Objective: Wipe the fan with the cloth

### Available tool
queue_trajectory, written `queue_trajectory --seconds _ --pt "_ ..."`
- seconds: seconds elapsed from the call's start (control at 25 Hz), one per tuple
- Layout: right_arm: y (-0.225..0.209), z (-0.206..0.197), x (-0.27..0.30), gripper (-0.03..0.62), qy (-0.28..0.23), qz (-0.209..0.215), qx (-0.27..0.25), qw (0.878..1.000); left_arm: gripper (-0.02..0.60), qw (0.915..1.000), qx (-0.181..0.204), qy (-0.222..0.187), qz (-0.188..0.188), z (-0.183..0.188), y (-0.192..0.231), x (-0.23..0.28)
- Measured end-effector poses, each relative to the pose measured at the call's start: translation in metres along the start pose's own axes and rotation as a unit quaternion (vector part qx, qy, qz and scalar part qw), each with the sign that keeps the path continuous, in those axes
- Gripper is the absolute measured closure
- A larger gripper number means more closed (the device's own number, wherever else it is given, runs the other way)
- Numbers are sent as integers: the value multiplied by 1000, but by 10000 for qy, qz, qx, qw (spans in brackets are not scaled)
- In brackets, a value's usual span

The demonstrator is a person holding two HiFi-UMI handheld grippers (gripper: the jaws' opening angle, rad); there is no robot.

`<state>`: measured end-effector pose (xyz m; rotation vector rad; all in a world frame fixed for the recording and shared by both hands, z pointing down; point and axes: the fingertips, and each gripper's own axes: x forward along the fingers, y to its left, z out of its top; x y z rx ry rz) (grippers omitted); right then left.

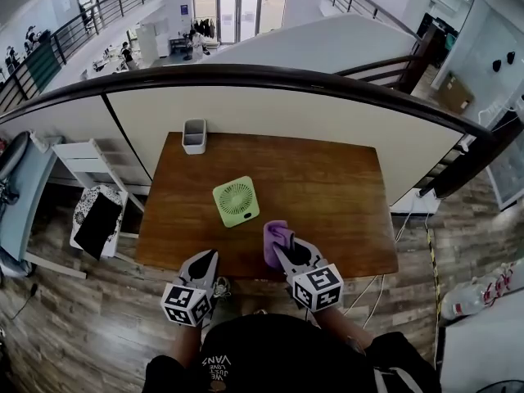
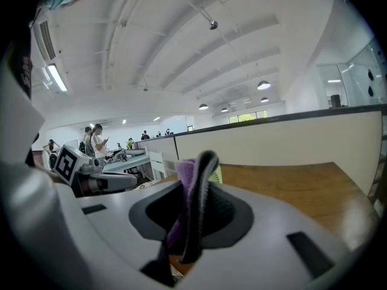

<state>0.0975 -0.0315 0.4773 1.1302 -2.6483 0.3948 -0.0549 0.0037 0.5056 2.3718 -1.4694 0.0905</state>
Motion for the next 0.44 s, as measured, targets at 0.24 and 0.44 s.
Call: queue_trajectory --seconds 0.24,0.44 --pt "-2 0 1 500 -15 -16 -34 10000 571 10000 -4 -18 41 0 1 2" --pt "-3 1 5 500 -12 5 -28 10000 571 10000 -5 -4 20 0 3 7"
